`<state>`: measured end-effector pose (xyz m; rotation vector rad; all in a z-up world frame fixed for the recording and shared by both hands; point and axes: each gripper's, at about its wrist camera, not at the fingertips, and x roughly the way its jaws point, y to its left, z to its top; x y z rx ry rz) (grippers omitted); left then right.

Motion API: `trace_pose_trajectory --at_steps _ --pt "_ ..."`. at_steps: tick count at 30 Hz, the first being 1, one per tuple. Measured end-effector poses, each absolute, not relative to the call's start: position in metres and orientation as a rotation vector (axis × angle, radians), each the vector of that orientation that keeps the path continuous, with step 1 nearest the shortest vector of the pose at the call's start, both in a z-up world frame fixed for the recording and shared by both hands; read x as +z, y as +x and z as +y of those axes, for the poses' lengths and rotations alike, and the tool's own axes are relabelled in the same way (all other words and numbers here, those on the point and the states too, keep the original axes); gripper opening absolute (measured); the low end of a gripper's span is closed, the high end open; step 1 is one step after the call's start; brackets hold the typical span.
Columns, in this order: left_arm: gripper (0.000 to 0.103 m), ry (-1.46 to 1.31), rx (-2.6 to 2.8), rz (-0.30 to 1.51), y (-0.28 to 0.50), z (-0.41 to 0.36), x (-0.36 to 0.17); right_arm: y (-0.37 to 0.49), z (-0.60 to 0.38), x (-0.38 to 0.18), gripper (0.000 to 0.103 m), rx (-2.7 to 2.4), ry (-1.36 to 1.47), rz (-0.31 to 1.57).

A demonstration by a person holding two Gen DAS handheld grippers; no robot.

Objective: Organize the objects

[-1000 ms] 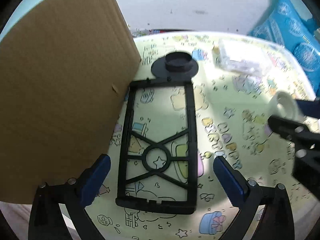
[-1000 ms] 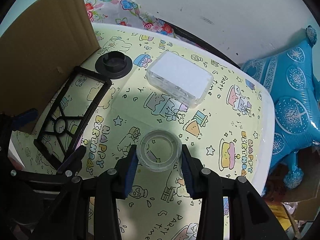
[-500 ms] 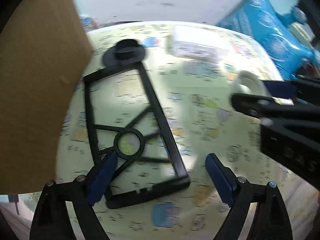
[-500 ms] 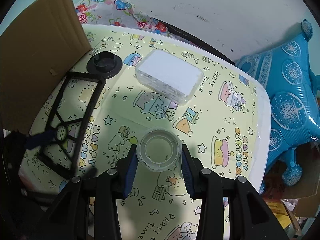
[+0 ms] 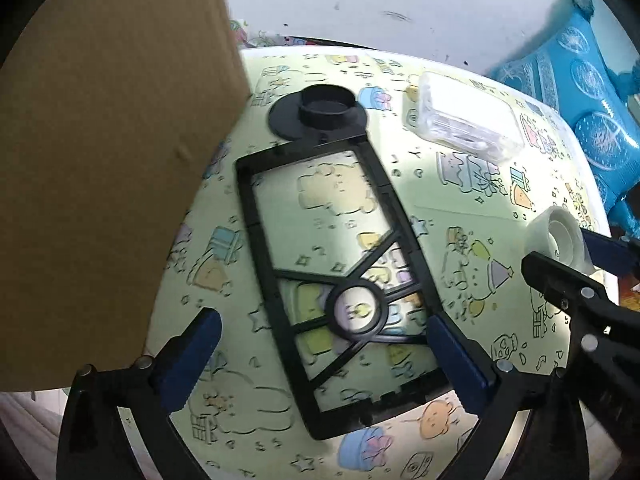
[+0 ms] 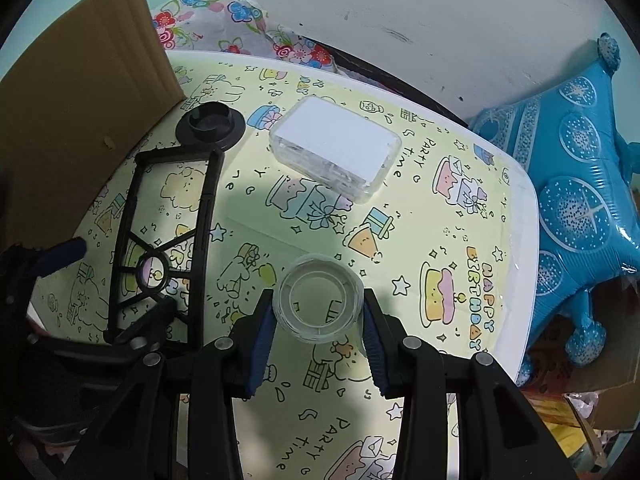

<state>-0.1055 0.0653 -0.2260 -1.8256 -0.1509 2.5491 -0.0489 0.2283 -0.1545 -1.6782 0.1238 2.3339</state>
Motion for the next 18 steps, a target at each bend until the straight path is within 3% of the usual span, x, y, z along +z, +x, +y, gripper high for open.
trace_pose_trajectory --at_steps 9,18 --pt "0.103 -1.822 2.582 -0.112 -0.136 0.077 -0.232 -0.047 0.242 -0.153 0.044 2.324 -1.668 0.148" --pt "0.103 -1.887 2.573 -0.309 -0.161 0.069 -0.253 -0.050 0.247 -0.156 0.044 2.335 -1.672 0.161"
